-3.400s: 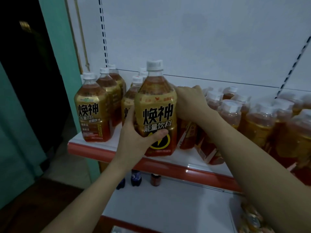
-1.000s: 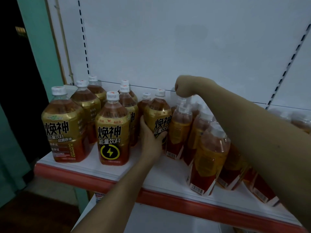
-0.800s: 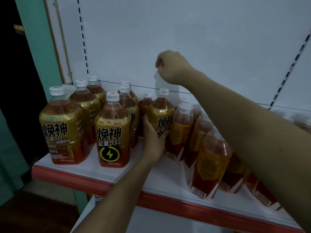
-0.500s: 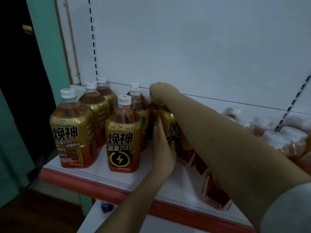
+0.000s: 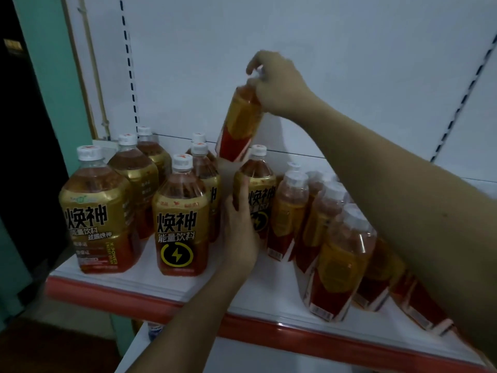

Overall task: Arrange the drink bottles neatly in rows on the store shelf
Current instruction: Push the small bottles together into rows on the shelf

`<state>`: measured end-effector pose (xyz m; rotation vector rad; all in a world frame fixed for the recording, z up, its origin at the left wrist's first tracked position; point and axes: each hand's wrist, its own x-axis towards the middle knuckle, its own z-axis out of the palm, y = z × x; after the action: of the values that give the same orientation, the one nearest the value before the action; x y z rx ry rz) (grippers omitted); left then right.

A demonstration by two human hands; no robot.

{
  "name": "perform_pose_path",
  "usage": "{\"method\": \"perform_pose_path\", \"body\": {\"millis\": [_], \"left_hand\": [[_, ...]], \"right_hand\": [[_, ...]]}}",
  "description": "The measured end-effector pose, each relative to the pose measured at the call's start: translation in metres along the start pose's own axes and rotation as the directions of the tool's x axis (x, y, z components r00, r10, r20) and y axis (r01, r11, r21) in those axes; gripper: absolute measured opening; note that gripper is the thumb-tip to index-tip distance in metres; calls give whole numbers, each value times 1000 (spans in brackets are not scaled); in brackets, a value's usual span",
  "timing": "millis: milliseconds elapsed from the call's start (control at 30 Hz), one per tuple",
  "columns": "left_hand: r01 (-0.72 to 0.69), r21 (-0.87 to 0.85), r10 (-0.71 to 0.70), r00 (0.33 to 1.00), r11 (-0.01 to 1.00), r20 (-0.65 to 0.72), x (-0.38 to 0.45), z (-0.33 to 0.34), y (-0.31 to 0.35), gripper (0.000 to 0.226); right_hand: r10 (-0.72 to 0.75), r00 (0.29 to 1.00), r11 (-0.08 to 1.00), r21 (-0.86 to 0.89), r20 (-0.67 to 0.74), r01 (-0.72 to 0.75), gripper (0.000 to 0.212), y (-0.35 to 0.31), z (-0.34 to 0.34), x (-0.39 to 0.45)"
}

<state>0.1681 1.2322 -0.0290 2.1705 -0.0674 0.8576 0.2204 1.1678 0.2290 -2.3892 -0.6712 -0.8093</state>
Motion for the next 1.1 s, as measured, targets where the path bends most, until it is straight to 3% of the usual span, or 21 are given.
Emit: {"method": "perform_pose_path", "body": {"millis": [100, 200, 267, 300, 367, 433, 500, 633, 767, 900, 1100], "left_hand": [[28, -7, -28, 1000, 1000, -4, 6, -2, 2, 99], [-25, -118, 8, 990, 993, -143, -8, -14, 14, 62], [-132, -266, 79, 977, 955, -200, -33, -24, 25, 41], [-153, -375, 106, 984, 914, -142, -48, -29, 33, 39], [-85, -493, 152, 983, 866, 98, -72, -32, 46, 54], [-41, -446, 189, 937, 894, 293, -87, -21, 55, 83], [-59, -395, 223, 896, 917, 383, -93, -6, 63, 97], [-58, -394, 207, 915, 917, 346, -93, 15, 76, 92], [-26, -362, 140, 947, 932, 290, -92, 25, 86, 92], [46, -305, 57, 946, 951, 318, -97, 33, 90, 99], [75, -272, 12, 952, 959, 307, -104, 35, 92, 96]], "right_hand": [[-4, 982, 980, 193, -189, 41, 19, 4, -39, -26], [-14, 964, 943, 317, -266, 101, 20, 11, -74, -60], [-28, 957, 926, 353, -290, 134, 20, 19, -96, -82], [-37, 953, 920, 363, -302, 151, 19, 22, -108, -93], [-62, 939, 922, 342, -337, 184, 20, 28, -132, -120], [-64, 932, 950, 263, -357, 166, 26, 33, -154, -145], [-41, 936, 977, 184, -351, 111, 30, 42, -173, -168], [-42, 971, 994, 90, -233, 65, 29, 65, -194, -211], [82, 990, 995, 67, -114, -75, 22, 88, -187, -246], [152, 987, 988, -20, 45, -151, 22, 109, -166, -267], [185, 977, 979, -111, 105, -174, 29, 128, -132, -292]]}}
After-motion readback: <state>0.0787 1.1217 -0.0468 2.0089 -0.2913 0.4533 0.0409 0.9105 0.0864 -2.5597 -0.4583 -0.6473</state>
